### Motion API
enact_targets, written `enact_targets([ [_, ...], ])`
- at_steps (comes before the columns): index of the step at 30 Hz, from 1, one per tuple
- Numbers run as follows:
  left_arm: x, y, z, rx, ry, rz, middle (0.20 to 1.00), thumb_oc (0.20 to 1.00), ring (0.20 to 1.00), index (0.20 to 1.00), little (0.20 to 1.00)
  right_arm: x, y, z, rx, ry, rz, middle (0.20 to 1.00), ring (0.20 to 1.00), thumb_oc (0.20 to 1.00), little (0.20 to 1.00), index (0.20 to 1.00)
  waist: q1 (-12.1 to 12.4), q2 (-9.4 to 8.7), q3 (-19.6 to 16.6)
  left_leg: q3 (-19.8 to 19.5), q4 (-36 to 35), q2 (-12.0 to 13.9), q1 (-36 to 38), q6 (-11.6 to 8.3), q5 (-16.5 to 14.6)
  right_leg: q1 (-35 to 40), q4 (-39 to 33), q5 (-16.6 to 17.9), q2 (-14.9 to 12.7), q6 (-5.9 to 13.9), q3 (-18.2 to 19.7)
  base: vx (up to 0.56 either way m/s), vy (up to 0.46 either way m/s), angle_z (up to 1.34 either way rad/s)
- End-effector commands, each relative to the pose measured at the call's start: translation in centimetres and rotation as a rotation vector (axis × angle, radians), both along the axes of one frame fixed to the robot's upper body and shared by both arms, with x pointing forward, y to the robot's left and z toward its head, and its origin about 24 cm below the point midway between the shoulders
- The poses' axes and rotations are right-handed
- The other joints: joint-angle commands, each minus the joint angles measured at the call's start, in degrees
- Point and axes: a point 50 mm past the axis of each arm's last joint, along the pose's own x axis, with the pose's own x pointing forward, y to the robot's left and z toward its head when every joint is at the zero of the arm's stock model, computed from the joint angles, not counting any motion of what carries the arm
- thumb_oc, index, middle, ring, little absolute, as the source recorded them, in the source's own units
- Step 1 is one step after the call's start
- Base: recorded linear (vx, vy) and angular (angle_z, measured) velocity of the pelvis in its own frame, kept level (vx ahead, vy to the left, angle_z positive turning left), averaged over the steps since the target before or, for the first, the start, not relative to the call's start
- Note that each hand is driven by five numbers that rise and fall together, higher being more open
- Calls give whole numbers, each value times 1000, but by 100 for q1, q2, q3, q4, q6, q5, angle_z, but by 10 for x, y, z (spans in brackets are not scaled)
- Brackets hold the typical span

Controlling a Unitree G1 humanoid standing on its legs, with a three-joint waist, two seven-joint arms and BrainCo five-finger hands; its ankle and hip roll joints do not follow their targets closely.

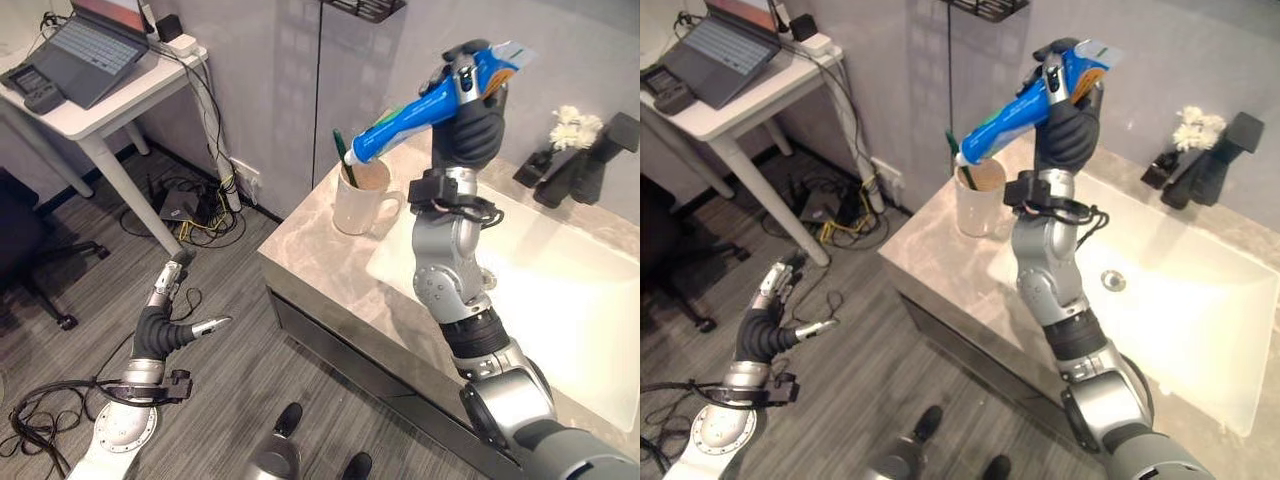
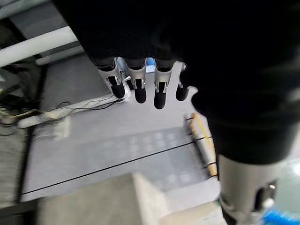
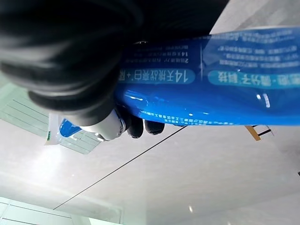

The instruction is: Put brush and paste in cup on sink, flatten towel.

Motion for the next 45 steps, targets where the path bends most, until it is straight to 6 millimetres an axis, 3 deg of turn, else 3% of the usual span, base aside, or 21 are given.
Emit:
enact_targets([
  [1, -4, -4, 0, 72, 34, -93, 1000, 1000, 1000, 1000, 1000, -8, -1, 34, -28, -157, -42, 200, 200, 200, 200, 200, -16, -238, -393, 101, 7, 70, -172, 92, -23, 172, 19, 179, -621, 391, 14, 0, 0, 0],
  [7, -9, 8, -30, 123, 191, -60, 1000, 1000, 1000, 1000, 1000, -6, 2, 33, -68, -147, -53, 200, 200, 200, 200, 200, -27, -279, -344, 136, 4, 61, -193, 109, -20, 115, 19, 196, -616, 409, 54, 0, 0, 0],
  [14, -15, 10, -50, 140, 287, -61, 1000, 1000, 1000, 1000, 1000, 0, 2, 32, -88, -122, -68, 200, 200, 200, 200, 200, -100, -326, -330, 196, 0, 84, -182, 132, -43, 67, 19, 209, -601, 409, 140, -3, 5, -3],
  [31, -15, 8, -56, 116, 306, -54, 1000, 1000, 1000, 1000, 1000, 10, 5, 32, -153, -83, -106, 200, 200, 200, 200, 200, -226, -318, -293, 286, 0, 111, -184, 148, -49, -28, 19, 231, -565, 399, 264, -3, 3, -6],
  [45, -14, 7, -54, 113, 298, -62, 1000, 1000, 1000, 1000, 1000, 11, 14, 41, -238, -111, -122, 200, 200, 200, 200, 200, -220, -414, -230, 263, 0, 131, -230, 151, -47, -88, 19, 236, -542, 401, 265, -1, -1, -1],
])
